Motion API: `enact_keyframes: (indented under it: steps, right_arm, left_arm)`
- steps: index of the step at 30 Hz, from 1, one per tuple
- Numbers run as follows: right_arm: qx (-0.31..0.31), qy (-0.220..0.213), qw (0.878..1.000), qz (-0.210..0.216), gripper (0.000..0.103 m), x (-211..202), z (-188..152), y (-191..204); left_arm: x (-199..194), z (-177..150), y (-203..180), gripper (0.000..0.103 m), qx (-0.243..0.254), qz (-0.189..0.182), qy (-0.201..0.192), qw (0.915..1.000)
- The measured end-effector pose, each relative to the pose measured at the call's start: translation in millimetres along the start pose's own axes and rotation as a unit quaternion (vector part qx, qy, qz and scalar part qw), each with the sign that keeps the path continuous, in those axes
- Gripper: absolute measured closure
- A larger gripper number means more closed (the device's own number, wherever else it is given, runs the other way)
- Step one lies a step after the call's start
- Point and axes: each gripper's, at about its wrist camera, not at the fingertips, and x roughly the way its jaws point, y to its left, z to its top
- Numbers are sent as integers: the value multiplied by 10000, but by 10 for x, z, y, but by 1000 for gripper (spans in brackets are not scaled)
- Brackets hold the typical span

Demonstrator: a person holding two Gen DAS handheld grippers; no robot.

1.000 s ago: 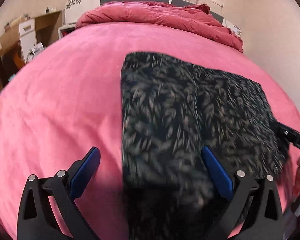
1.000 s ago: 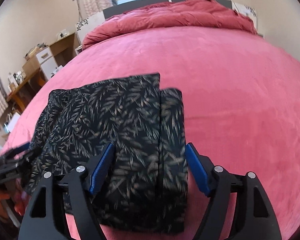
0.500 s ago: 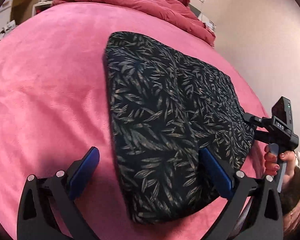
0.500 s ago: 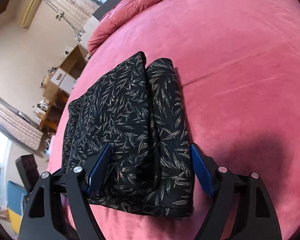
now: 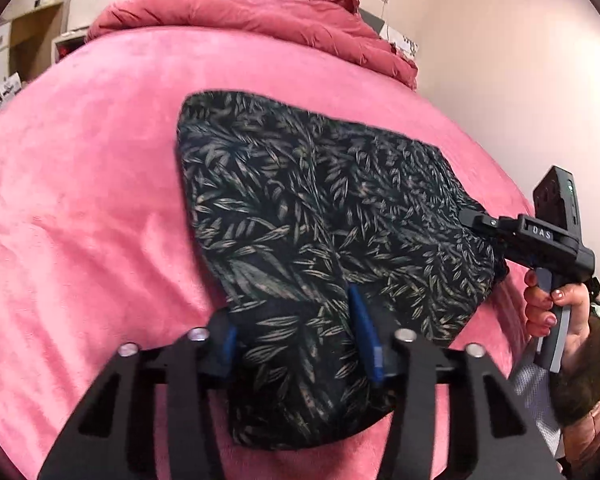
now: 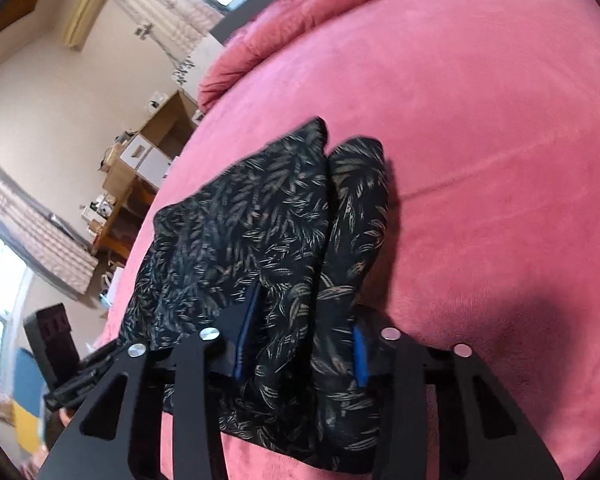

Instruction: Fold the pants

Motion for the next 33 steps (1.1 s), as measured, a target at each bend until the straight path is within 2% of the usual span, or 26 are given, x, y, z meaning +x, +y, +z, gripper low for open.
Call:
enact_keyframes:
  steps: [5, 11, 18, 22, 27, 33]
  right_arm:
    - [-357, -436, 9982, 187, 73, -169, -3, 168]
    - [-841, -825, 9930, 126, 74, -290, 21, 349]
    - [-1186, -1322, 9840, 155, 75, -396, 280, 452]
    - [-1517, -1608, 9752, 33, 75, -320, 572, 518]
    - [-1588, -1870, 9692, -232, 75, -145, 903, 442]
    - [-1482, -2058, 9665, -403, 75, 102, 1219, 292]
  left_arm:
    - [-186, -35, -15, 74, 93, 89, -223, 9997]
    - [-464, 72, -253, 76, 699, 410, -823, 9933]
    - [-627, 314, -245, 77, 932, 611, -1350, 9846]
    - [-500, 629, -274, 77, 1064, 820, -1576, 9783]
    - [-168, 991, -370, 77, 1258, 1084, -1728, 9709]
    - [199, 1271, -383, 76, 1411, 1385, -1877, 9621]
